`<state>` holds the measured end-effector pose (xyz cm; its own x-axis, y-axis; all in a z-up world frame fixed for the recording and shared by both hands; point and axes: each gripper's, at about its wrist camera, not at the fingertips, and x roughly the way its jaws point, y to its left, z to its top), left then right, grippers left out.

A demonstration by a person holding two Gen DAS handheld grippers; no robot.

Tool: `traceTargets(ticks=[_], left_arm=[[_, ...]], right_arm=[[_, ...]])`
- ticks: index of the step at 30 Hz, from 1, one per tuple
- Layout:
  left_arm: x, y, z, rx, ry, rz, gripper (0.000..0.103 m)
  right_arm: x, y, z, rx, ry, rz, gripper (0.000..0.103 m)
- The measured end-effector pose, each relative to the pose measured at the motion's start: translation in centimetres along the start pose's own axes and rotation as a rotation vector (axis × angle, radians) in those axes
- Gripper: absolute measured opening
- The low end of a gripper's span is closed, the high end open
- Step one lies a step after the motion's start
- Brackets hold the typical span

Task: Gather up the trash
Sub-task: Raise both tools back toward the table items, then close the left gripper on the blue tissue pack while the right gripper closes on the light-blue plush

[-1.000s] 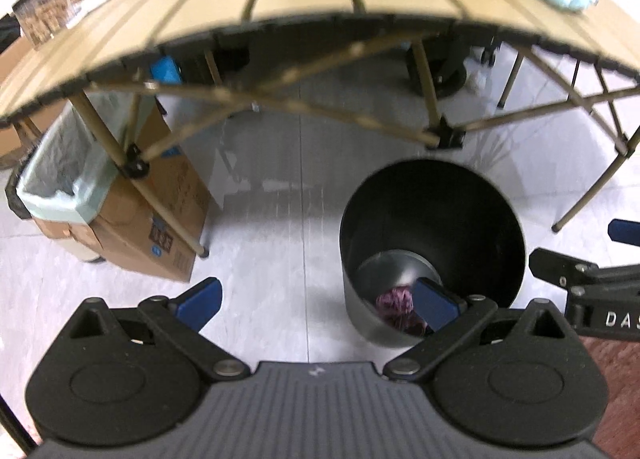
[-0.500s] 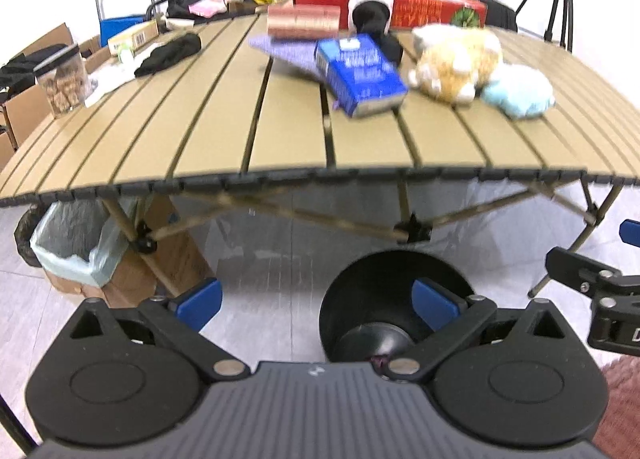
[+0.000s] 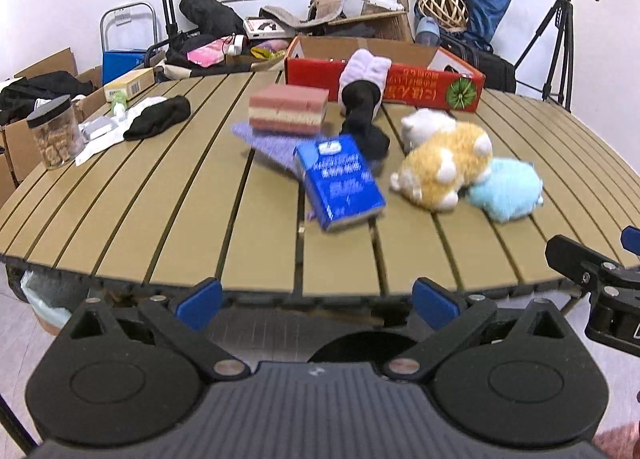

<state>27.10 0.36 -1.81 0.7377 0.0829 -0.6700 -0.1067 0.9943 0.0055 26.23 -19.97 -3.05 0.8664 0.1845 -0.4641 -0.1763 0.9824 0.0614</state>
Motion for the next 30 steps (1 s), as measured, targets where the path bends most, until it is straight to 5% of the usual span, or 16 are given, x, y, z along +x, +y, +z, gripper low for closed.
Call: traceTargets(ticks=[11, 21, 30], left_arm=[[2.8, -0.9, 2.5, -0.037, -0.017, 0.030, 0.103], [5.1, -1.1, 3.9, -0.065, -0.022, 0.035, 0.103], [6.5, -0.2, 4.4, -0.090, -0.023, 0.066, 0.103]], right_arm=[[3.8, -0.9, 2.0, -0.030, -0.029, -0.026, 0.103], [9.0, -2.0, 1.9, -0.075, 0.033, 0.014, 0.103], [12.9, -1.0, 1.7, -0.166, 0.054, -0.043, 0.103]])
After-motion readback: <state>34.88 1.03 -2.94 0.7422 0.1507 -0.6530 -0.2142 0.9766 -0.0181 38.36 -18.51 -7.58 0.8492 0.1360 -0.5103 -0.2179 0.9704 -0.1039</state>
